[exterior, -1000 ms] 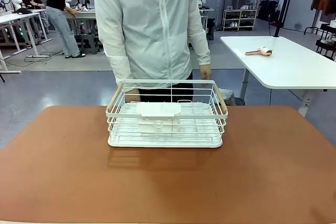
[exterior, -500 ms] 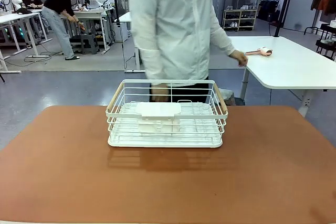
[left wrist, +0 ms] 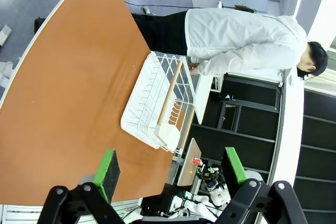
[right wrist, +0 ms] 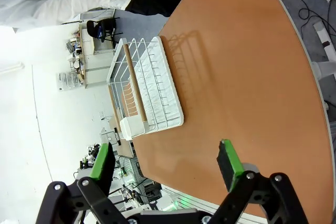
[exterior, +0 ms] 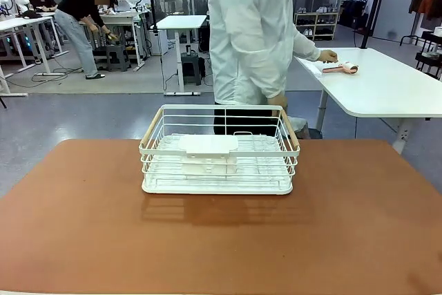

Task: Clean the table.
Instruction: Pick up the Lint Roller when the human hands it over.

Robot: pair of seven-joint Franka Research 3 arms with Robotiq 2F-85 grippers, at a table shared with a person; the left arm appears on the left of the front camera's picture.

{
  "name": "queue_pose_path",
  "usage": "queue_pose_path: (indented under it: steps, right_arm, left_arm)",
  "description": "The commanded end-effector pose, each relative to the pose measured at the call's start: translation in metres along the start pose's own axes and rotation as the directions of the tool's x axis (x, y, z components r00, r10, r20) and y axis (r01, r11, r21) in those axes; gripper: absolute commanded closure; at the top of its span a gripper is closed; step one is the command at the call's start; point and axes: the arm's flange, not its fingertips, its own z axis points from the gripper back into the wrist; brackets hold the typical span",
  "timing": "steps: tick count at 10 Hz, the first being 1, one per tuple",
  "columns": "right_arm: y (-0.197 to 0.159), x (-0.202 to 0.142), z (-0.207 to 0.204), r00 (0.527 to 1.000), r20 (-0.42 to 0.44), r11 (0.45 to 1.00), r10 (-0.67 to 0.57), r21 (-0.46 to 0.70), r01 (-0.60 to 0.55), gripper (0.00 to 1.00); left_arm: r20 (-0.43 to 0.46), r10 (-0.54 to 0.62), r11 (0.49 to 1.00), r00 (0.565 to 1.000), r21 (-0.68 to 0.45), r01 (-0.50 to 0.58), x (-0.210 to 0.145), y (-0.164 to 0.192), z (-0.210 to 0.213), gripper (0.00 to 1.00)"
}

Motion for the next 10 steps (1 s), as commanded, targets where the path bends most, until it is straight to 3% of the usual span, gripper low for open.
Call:
queue_pose_path:
  steps: [1, 10]
  right_arm:
    - [0.0020, -0.0024, 0.0020, 1.000, -0.002, 1.000, 0.008, 0.007, -0.008, 0.00]
    - [0.0020, -0.0024, 0.0020, 1.000, -0.002, 1.000, 0.008, 0.007, -0.008, 0.00]
  left_arm:
    - [-0.007, -0.011, 1.000, 1.000, -0.012, 0.011, 0.0018, 0.0002, 0.0041, 0.00]
    - [-0.007, -0.011, 1.000, 1.000, -0.012, 0.011, 0.0018, 0.0002, 0.0041, 0.00]
